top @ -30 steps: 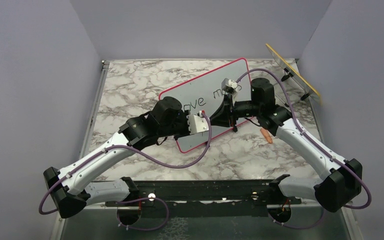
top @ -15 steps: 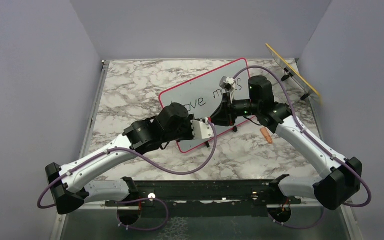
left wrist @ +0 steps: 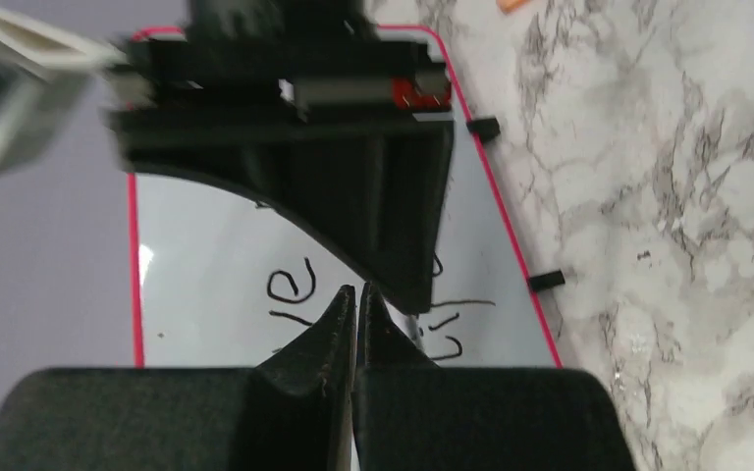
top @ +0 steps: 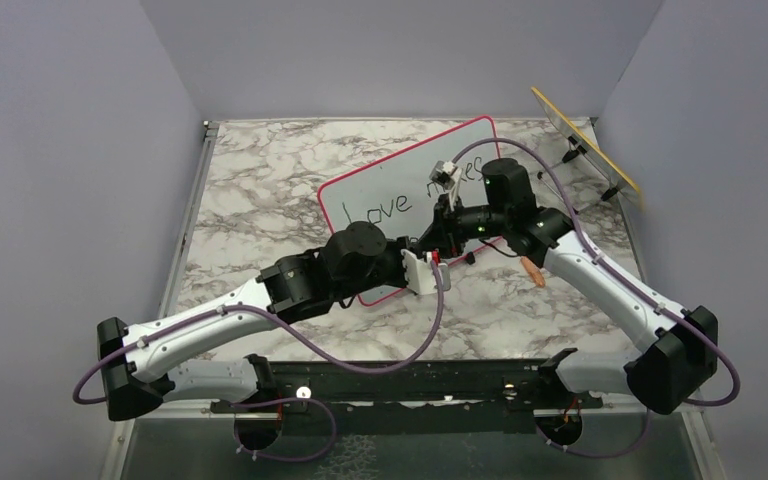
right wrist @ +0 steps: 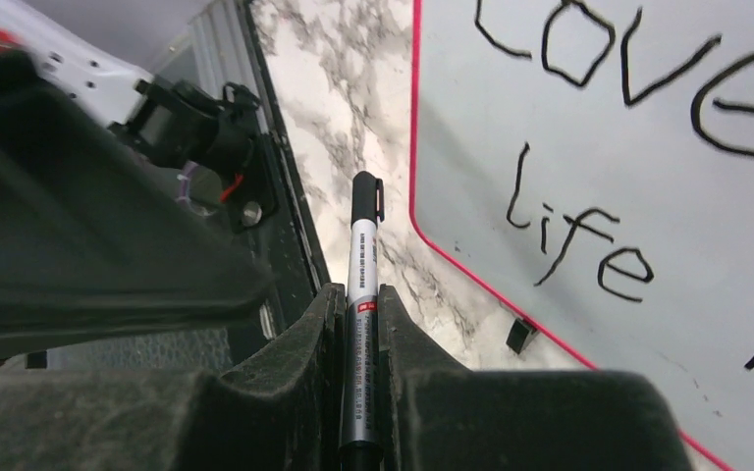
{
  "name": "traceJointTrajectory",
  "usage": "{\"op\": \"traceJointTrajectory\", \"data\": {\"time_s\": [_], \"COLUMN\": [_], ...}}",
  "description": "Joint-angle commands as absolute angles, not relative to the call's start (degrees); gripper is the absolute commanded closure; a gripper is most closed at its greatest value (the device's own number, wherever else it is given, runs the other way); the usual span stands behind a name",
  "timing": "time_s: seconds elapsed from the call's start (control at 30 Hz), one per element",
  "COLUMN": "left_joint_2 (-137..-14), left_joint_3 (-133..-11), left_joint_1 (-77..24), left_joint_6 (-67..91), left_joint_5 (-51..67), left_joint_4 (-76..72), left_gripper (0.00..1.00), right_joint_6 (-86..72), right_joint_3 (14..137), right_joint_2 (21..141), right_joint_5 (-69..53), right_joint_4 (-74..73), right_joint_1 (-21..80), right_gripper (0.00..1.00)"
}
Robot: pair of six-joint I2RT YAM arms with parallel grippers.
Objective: Write a sentence on the whiteboard
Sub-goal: Place the whiteboard marker at the center of the board.
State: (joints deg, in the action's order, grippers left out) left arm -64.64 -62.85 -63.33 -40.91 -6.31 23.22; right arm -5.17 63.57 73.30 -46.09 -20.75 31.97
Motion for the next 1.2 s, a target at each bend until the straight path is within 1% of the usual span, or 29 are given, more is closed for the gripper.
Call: {"op": "traceJointTrajectory", "data": {"time_s": [0.0, 0.07, 0.1, 0.23, 0.3, 0.33, 0.53, 0.63, 0.7, 0.87, 0.97, 1.03, 1.1, 1.17], "left_joint_2": [-61.25, -59.99, -59.10, -56.39, -55.81, -55.68, -54.01, -51.77, -50.00, -44.88, -41.08, -38.27, -35.28, -32.07], "left_joint_3": [-60.95, -59.62, -58.90, -56.53, -56.47, -56.51, -57.17, -56.39, -55.50, -52.44, -48.85, -46.77, -44.97, -43.18], "left_joint_1": [-64.59, -64.60, -64.58, -63.54, -61.64, -60.68, -51.60, -46.31, -43.59, -39.44, -39.12, -39.11, -39.11, -39.16], "left_joint_6": [-40.59, -39.94, -39.50, -36.94, -34.38, -33.05, -21.24, -15.25, -12.31, -6.84, -4.65, -4.81, -4.55, -2.72], "left_joint_5": [-7.55, -10.24, -11.67, -16.82, -18.23, -18.92, -20.50, -19.76, -20.22, -22.59, -26.73, -28.53, -30.04, -31.88], "left_joint_4": [13.44, 13.45, 12.96, 8.46, 6.32, 5.22, 1.60, 0.33, 0.26, -1.88, -2.13, -1.18, -0.14, 1.91], "left_gripper": [0.95, 0.89, 0.84, 0.61, 0.47, 0.42, 0.22, 0.11, 0.01, 0.01, 0.01, 0.01, 0.01, 0.01], "right_joint_6": [-6.20, -6.51, -6.77, -6.64, -7.26, -7.59, -12.22, -15.25, -16.49, -19.65, -21.52, -21.83, -22.03, -22.52], "right_joint_3": [59.89, 57.73, 55.89, 49.37, 44.78, 42.60, 30.40, 25.10, 22.35, 16.58, 13.70, 12.70, 12.05, 11.62], "right_joint_2": [71.21, 69.35, 68.28, 64.58, 62.70, 61.75, 56.73, 56.34, 56.63, 58.23, 58.29, 57.79, 56.87, 55.30], "right_joint_5": [-38.14, -36.12, -35.18, -33.45, -33.18, -33.23, -32.40, -31.62, -31.77, -30.45, -30.13, -29.09, -27.34, -25.24], "right_joint_4": [-19.51, -18.71, -17.92, -15.47, -12.94, -11.70, -3.15, 2.43, 6.23, 12.72, 15.44, 15.25, 14.29, 12.98], "right_joint_1": [32.52, 31.91, 31.71, 31.55, 31.55, 31.55, 31.56, 31.55, 31.55, 31.56, 31.56, 31.56, 31.55, 31.55], "right_gripper": [0.99, 0.99, 0.99, 0.99, 0.99, 0.99, 0.99, 0.99, 0.98, 0.91, 0.83, 0.75, 0.63, 0.54]}}
